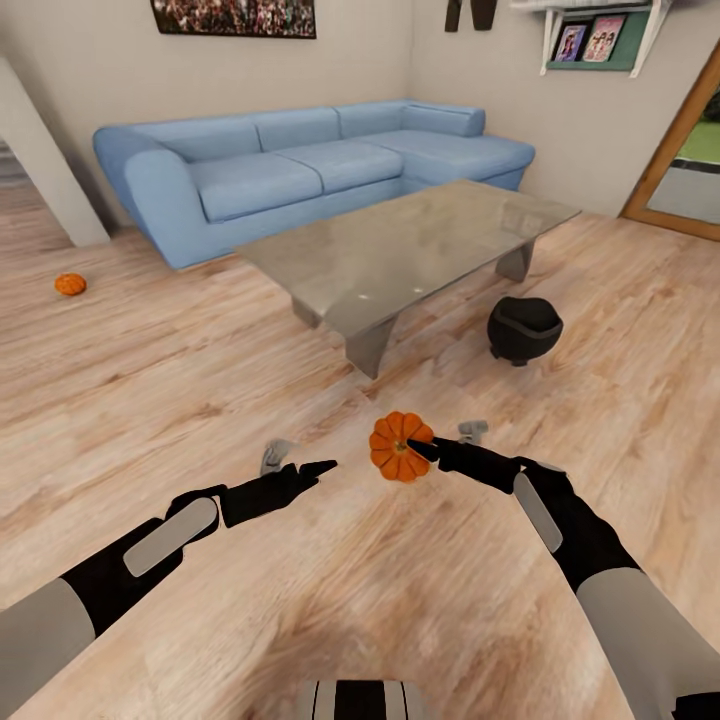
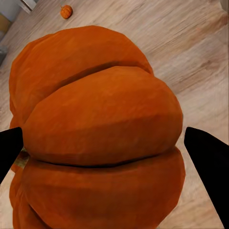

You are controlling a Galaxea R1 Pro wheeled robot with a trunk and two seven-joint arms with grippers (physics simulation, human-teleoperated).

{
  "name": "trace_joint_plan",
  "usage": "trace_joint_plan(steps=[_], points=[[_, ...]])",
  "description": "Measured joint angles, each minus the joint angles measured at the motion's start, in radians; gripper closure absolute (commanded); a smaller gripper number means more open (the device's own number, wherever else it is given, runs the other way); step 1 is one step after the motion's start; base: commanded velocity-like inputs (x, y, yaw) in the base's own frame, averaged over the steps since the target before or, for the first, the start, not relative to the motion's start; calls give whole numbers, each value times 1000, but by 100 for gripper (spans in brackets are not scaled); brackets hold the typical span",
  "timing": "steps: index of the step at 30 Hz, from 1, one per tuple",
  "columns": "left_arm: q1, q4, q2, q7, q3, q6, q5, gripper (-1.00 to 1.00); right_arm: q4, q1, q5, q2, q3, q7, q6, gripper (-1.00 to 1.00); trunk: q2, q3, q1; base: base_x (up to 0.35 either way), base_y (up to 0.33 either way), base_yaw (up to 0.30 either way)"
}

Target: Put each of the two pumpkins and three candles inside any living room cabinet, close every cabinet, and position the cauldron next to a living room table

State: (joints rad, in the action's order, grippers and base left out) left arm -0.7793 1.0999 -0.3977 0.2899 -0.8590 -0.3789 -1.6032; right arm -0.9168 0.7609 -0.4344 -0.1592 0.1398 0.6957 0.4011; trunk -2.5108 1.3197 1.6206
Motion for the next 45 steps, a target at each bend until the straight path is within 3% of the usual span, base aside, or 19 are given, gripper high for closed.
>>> trace_joint_plan(steps=[45], points=[[0, -5, 8, -1, 0, 2, -3, -100, 3, 0, 1, 6, 0, -12, -1, 100, 10, -174, -20, 0, 0, 289]])
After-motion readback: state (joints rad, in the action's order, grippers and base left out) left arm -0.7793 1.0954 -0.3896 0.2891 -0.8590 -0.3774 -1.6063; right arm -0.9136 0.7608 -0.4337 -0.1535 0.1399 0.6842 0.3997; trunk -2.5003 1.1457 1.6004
